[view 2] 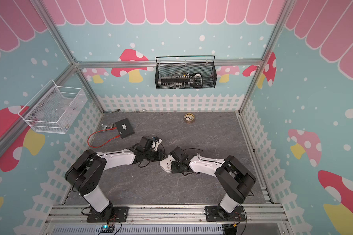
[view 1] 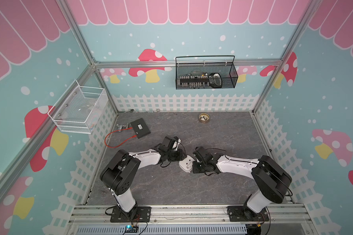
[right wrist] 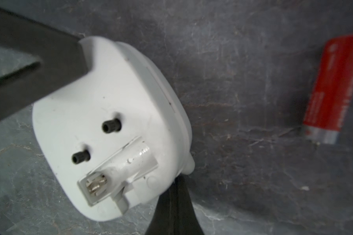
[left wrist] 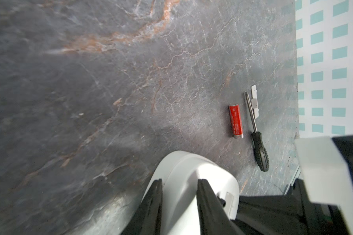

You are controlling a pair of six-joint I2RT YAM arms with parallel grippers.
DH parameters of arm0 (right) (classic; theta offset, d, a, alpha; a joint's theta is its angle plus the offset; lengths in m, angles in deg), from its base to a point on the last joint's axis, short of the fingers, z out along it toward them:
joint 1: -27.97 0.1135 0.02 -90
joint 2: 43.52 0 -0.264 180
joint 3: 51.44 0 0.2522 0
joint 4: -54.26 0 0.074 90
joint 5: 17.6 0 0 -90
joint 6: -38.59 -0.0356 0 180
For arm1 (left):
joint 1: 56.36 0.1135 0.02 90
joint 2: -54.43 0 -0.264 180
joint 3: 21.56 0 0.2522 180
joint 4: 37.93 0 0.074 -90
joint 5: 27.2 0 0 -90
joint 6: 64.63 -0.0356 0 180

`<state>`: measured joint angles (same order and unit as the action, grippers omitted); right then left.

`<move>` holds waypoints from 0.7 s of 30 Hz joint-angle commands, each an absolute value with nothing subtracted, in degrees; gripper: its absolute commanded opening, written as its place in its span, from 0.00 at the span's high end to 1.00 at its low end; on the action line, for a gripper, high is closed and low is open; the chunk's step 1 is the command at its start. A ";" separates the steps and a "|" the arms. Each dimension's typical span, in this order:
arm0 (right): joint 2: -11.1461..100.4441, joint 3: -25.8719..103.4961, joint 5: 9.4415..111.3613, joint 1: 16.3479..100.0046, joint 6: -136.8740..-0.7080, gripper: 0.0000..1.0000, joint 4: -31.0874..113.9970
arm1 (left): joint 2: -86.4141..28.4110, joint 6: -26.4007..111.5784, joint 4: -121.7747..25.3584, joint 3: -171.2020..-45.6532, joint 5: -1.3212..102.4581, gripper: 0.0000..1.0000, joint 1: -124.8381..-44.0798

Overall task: Remove the battery from the alarm
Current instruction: Adjust the alarm at the center of the board.

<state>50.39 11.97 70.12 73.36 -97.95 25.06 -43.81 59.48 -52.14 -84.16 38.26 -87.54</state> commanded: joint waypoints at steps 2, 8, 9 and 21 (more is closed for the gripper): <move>52.40 16.95 70.38 71.50 -93.94 0.96 28.11 | -39.88 60.50 -53.06 -81.03 36.62 0.68 -87.78; 55.67 22.11 68.70 70.51 -90.66 0.96 27.13 | -37.71 61.01 -53.47 -79.89 36.65 0.68 -87.77; 56.33 22.98 68.66 70.43 -90.21 0.96 26.95 | -37.52 61.05 -53.46 -79.80 36.77 0.68 -87.82; 44.88 25.25 81.79 68.99 -88.57 0.81 14.20 | -35.09 60.57 -55.31 -79.80 39.08 0.57 -87.09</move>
